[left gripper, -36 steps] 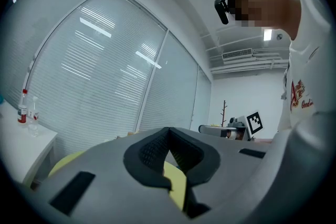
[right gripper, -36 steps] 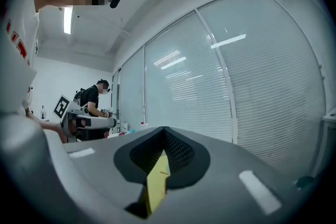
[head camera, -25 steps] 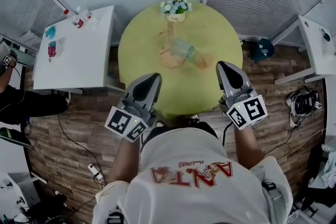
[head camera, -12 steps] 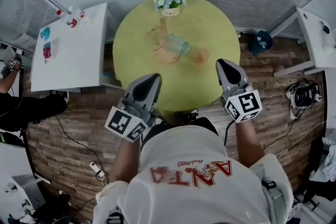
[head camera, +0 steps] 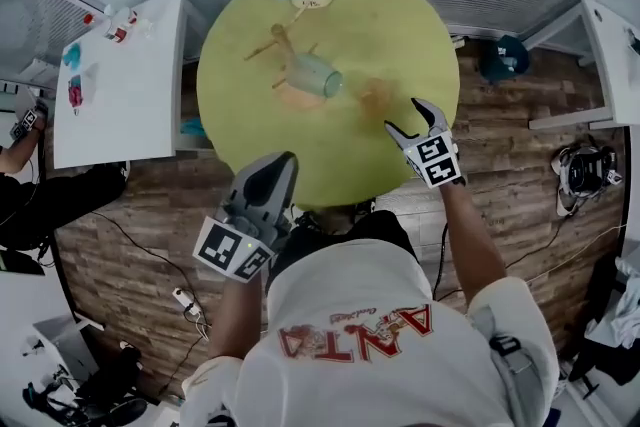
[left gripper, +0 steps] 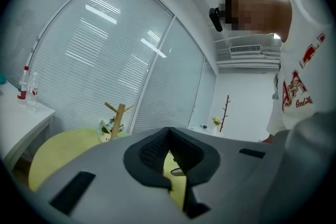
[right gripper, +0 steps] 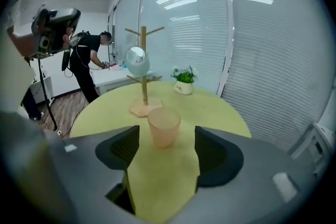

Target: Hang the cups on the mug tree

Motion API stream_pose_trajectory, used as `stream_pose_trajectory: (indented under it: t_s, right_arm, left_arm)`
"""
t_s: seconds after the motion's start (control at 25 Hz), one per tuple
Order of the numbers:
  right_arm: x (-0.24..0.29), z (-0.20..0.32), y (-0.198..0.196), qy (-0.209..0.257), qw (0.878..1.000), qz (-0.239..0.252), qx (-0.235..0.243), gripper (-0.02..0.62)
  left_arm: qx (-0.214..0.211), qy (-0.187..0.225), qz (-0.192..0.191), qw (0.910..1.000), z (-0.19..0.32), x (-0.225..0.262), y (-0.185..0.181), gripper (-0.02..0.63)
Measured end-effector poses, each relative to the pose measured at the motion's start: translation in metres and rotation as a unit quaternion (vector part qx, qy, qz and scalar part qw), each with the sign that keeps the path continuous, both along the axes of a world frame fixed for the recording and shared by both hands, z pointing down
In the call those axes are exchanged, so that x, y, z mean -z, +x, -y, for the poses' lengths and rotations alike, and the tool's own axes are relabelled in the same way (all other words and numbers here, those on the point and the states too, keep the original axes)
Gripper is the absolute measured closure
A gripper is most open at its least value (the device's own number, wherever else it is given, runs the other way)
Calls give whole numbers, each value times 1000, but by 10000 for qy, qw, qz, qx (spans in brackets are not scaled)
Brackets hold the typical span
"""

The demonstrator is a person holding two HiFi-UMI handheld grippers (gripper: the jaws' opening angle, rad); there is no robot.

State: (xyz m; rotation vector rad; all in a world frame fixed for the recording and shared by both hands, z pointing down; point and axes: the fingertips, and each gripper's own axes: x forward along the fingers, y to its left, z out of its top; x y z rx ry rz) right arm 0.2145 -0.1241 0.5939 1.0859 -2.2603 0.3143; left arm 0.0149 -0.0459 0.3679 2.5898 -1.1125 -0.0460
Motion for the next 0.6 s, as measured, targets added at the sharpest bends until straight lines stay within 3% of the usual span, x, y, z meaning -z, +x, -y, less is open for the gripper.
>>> stream_pose_trajectory:
  t_s: [0.08, 0.32, 0.6]
  right_arm:
    - [-30, 9, -4, -209, 9996, -22, 181, 264]
    - [-75, 38, -24, -563, 9967, -50, 591, 252]
    - [-103, 52, -44, -637, 9920, -194, 1072, 239]
  left_arm:
    - [91, -115, 54, 9999, 4, -10, 5, 597]
    - [363, -312, 120, 9988, 15, -29, 14, 597]
    - [625, -520, 124, 9966, 21, -48, 16, 597]
